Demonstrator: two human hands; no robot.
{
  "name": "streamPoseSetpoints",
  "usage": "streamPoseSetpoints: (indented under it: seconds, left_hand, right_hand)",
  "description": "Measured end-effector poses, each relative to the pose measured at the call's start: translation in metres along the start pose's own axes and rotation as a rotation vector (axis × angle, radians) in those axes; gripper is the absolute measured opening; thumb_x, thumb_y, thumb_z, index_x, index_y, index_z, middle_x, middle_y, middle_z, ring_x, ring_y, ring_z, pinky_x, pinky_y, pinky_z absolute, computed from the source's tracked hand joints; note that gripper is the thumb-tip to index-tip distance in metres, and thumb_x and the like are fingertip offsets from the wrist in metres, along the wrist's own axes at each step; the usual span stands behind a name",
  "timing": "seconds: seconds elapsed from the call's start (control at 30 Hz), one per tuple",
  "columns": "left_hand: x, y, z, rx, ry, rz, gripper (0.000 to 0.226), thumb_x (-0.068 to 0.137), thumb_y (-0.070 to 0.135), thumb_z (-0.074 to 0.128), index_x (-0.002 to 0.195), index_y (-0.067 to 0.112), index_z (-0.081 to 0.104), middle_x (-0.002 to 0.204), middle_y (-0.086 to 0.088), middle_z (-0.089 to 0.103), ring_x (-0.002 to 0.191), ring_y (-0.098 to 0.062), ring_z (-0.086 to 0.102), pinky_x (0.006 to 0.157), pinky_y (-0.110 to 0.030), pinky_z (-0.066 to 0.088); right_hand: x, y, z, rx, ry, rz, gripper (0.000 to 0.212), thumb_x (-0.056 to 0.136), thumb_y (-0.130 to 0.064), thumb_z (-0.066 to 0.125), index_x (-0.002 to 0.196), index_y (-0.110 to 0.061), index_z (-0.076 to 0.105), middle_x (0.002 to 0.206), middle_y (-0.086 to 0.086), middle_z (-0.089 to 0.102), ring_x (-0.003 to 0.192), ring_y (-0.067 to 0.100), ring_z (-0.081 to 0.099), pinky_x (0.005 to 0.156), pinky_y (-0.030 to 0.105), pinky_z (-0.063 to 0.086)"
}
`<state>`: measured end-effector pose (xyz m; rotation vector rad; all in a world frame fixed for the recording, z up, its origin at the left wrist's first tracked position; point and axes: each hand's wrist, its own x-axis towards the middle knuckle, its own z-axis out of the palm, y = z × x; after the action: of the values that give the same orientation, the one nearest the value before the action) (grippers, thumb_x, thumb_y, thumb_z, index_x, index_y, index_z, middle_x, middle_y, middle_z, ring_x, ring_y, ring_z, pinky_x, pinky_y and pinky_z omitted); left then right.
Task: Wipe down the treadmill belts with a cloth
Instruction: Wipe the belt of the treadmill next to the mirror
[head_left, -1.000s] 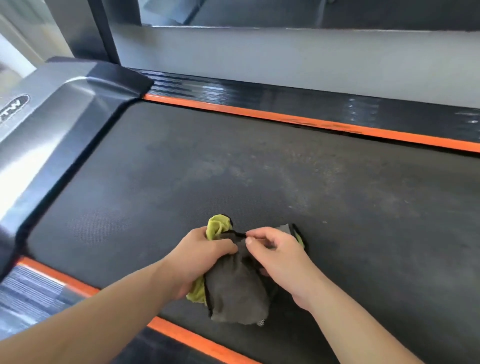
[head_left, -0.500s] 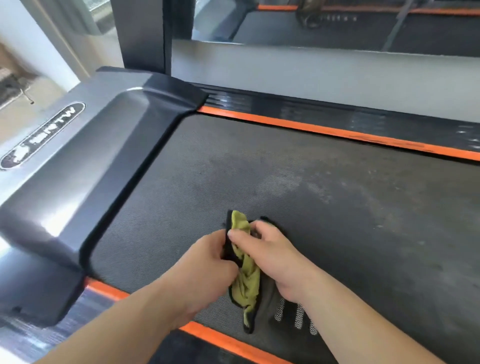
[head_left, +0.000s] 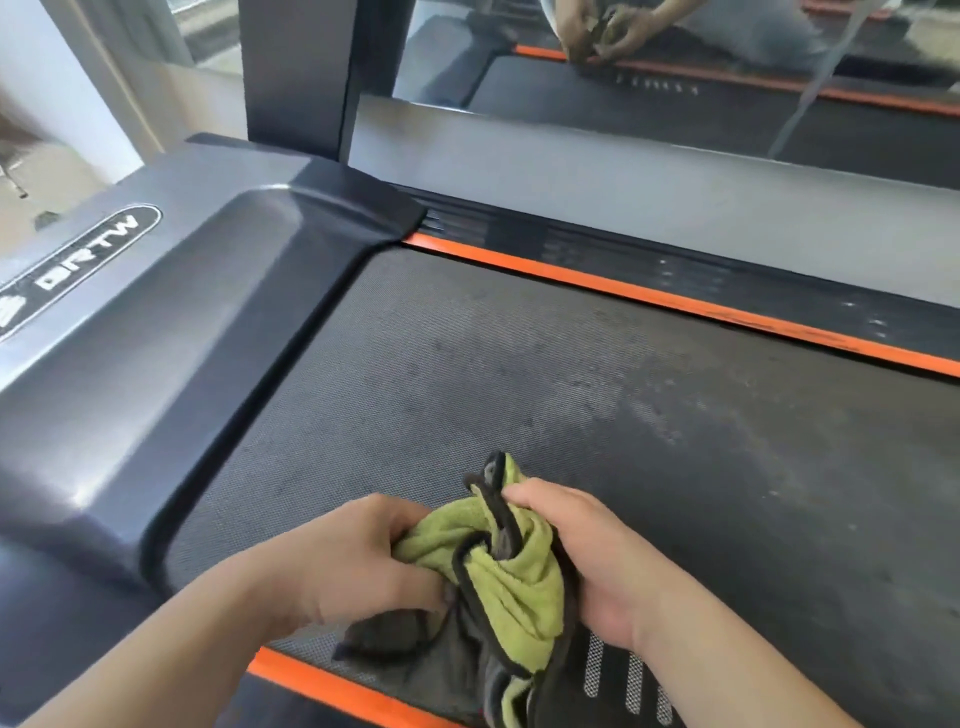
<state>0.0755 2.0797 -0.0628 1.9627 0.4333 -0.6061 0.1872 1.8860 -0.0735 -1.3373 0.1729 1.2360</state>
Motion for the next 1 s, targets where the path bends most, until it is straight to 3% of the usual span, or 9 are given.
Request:
streamPoseSetpoints:
  seconds: [0.13,0.23,0.3,0.4,0.53,0.63,0.77,0.9,1.0]
  left_hand:
    - [0.019,0.031,0.018,-0.222,-0.05,-0.066,0.043,0.076,0.057,0.081,0.105,0.027,0.073,0.1,0.004,0.077,0.093,-0.014,0.075,0.09,-0.045,0.061]
    - [0.037,0.038,0.027,-0.006,0.124,-0.025,0.065,0.083,0.07,0.066,0.135,0.031,0.059,0.117,0.009,0.07,0.103,-0.014,0.07,0.093,-0.038,0.059]
    - [0.047,0.029,0.023,0.326,0.296,-0.014,0.065,0.091,0.062,0.063,0.145,0.026,0.051,0.132,0.008,0.061,0.121,-0.017,0.06,0.101,-0.035,0.05]
    - [0.051,0.007,0.017,0.549,0.347,-0.052,0.072,0.09,0.055,0.067,0.152,0.028,0.041,0.151,0.0,0.04,0.143,-0.027,0.037,0.113,-0.044,0.041]
    - [0.051,-0.013,0.015,0.73,0.267,-0.265,0.11,0.073,0.079,0.067,0.16,0.034,0.015,0.169,-0.012,-0.005,0.156,-0.042,-0.004,0.118,-0.07,0.015]
    - [0.055,-0.021,-0.002,0.82,0.176,-0.396,0.145,0.055,0.092,0.068,0.161,0.036,-0.013,0.168,-0.015,-0.022,0.154,-0.045,-0.018,0.11,-0.084,0.004]
    - [0.06,-0.029,-0.006,0.788,0.063,-0.429,0.171,0.038,0.09,0.079,0.152,0.036,-0.036,0.16,-0.019,-0.039,0.15,-0.048,-0.027,0.112,-0.082,0.011]
    - [0.062,-0.039,0.001,0.869,0.129,-0.383,0.18,0.026,0.092,0.078,0.153,0.033,-0.035,0.162,-0.023,-0.031,0.151,-0.05,-0.023,0.11,-0.084,0.006]
    - [0.062,-0.047,-0.001,0.845,0.154,-0.326,0.179,0.024,0.094,0.075,0.155,0.035,-0.031,0.164,-0.02,-0.029,0.152,-0.049,-0.022,0.113,-0.081,0.012]
  right_hand:
    - [0.0,-0.012,-0.028,-0.302,0.565,-0.225,0.018,0.091,-0.035,0.073,0.104,-0.022,0.072,0.107,0.004,0.075,0.097,0.019,0.071,0.09,0.04,0.058]
    - [-0.011,-0.007,-0.045,-0.74,0.861,-0.497,0.025,0.098,-0.035,0.06,0.123,-0.033,0.061,0.131,-0.009,0.053,0.117,0.014,0.055,0.089,0.035,0.046]
    - [-0.019,0.006,-0.043,-1.105,0.779,-0.608,0.039,0.095,-0.041,0.061,0.134,-0.037,0.056,0.144,-0.01,0.036,0.133,0.018,0.041,0.099,0.04,0.046]
    - [-0.016,0.033,-0.033,-1.457,0.41,-0.294,0.066,0.091,-0.066,0.052,0.152,-0.048,0.033,0.166,-0.011,-0.004,0.155,0.027,-0.006,0.118,0.063,0.027]
    - [-0.004,0.054,-0.025,-1.62,0.271,-0.068,0.09,0.083,-0.087,0.037,0.158,-0.054,-0.001,0.164,-0.015,-0.035,0.144,0.031,-0.045,0.115,0.076,0.006]
    - [-0.004,0.056,-0.034,-1.691,0.22,-0.089,0.1,0.074,-0.095,0.034,0.154,-0.058,-0.012,0.159,-0.018,-0.041,0.141,0.032,-0.049,0.114,0.076,0.001]
    - [0.0,0.056,-0.052,-1.804,0.172,-0.142,0.082,0.089,-0.083,0.032,0.152,-0.061,-0.015,0.161,-0.02,-0.039,0.142,0.032,-0.047,0.117,0.075,0.003]
    - [0.027,0.044,-0.065,-1.88,0.132,-0.292,0.075,0.083,-0.077,0.008,0.155,-0.06,-0.004,0.166,-0.022,-0.025,0.148,0.027,-0.04,0.12,0.07,0.005]
    - [0.049,0.022,-0.079,-1.898,0.155,-0.394,0.07,0.089,-0.074,0.013,0.157,-0.059,0.003,0.166,-0.029,-0.012,0.154,0.018,-0.026,0.125,0.058,0.019]
